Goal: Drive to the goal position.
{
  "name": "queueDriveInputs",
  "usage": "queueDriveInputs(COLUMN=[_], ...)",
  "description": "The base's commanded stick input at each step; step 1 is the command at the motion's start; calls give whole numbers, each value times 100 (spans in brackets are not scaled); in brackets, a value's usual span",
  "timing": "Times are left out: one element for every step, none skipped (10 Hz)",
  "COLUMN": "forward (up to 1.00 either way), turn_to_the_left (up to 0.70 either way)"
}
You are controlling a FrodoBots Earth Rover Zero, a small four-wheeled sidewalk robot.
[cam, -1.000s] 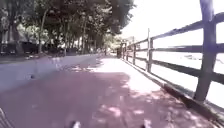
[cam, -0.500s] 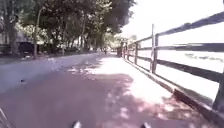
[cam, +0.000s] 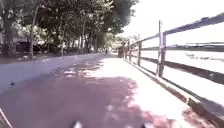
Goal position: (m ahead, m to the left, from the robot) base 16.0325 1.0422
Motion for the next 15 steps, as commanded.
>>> queueDriveInputs(forward=[70,70,70,70,70,70,70,70,70,70,70,70,70,70,70], turn_to_the_left=[0,0,0,0,0,0,0,0,0,0,0,0,0,0,0])
